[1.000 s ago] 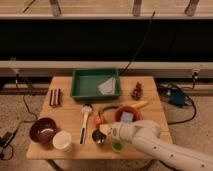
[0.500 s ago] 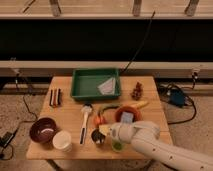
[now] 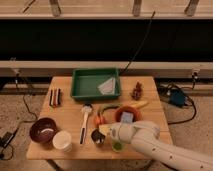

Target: Place fork in metal cup

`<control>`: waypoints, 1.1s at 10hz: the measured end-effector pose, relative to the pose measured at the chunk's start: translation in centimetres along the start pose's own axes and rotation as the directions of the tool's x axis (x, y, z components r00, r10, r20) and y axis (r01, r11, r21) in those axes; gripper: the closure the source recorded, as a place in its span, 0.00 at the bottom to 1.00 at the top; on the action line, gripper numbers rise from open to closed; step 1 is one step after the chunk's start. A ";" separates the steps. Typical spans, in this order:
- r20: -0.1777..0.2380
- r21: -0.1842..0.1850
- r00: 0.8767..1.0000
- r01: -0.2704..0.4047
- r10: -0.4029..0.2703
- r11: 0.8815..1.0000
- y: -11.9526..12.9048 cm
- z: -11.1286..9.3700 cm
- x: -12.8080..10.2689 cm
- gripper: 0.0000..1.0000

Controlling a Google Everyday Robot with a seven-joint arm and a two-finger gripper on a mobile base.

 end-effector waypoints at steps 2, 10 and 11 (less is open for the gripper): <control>0.000 0.000 1.000 0.000 0.000 1.000 0.0 0.0 0.0 0.65; 0.005 -0.006 1.000 0.000 0.000 1.000 0.2 0.0 0.0 0.20; 0.016 -0.003 1.000 -0.007 0.007 1.000 0.2 0.1 -0.7 0.20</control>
